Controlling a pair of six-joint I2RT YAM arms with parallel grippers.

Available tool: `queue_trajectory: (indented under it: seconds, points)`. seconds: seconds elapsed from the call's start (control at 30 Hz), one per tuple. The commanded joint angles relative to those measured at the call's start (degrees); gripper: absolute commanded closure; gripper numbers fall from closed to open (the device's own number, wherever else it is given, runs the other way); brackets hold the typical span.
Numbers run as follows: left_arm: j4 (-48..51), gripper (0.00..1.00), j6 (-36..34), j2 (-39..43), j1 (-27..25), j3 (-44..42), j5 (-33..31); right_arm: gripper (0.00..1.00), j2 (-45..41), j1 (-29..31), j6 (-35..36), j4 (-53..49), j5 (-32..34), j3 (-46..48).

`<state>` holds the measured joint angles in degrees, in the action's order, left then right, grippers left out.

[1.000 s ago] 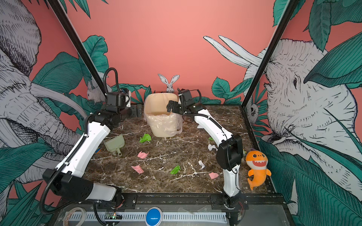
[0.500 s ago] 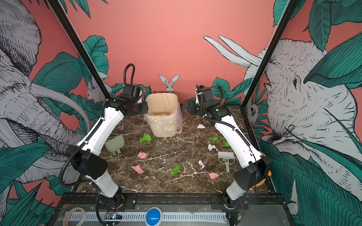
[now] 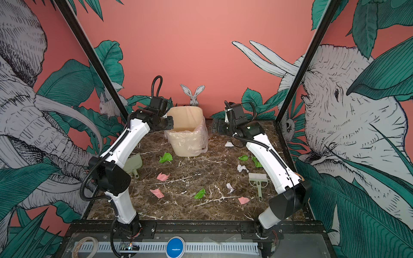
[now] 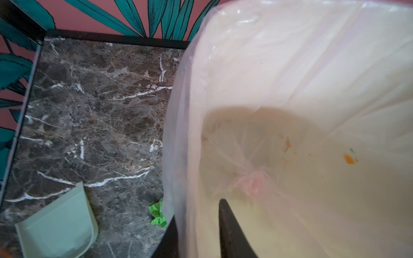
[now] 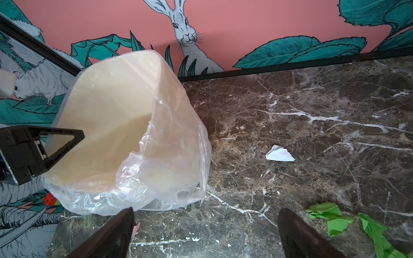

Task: Sweep away the paper scraps from the table
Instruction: 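Drag the cream bin with the left gripper toward the green dustpan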

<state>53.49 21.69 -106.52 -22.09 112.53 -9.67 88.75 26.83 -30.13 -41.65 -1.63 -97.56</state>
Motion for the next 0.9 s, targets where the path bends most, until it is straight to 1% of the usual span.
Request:
queue_trajectory:
  seconds: [0.0, 0.07, 0.17, 0.43, 0.67, 0.87]
  points:
    - [1.3, 0.82, 1.2, 0.6, -0.4, 1.6, -1.6, 0.01, -2.1, -0.6, 0.7, -0.2, 1.3, 0.7]
    - [1.1, 0.87, 1.3, 0.5, -0.4, 1.6, -2.0, 0.01, -2.4, -0.8, 0.7, -0.2, 1.3, 1.0]
    - [0.6, 0.89, 1.6, 0.3, -0.4, 1.6, -2.1, 0.01, -2.6, -1.0, 0.7, -0.2, 1.3, 1.3]
    - [0.1, 1.00, 1.4, 0.1, -0.7, 2.3, -2.8, 0.01, -2.3, -1.1, 0.5, 0.4, 0.9, 1.4]
    - [-1.6, 1.00, 1.5, 0.3, -0.8, 2.5, -3.3, 0.01, -2.3, -1.2, 0.8, 0.1, 1.1, 1.5]
    - [-2.2, 1.00, 1.9, 0.2, -0.8, 3.1, -7.1, 0.01, -2.5, -1.2, 0.7, 0.0, 1.5, 1.5]
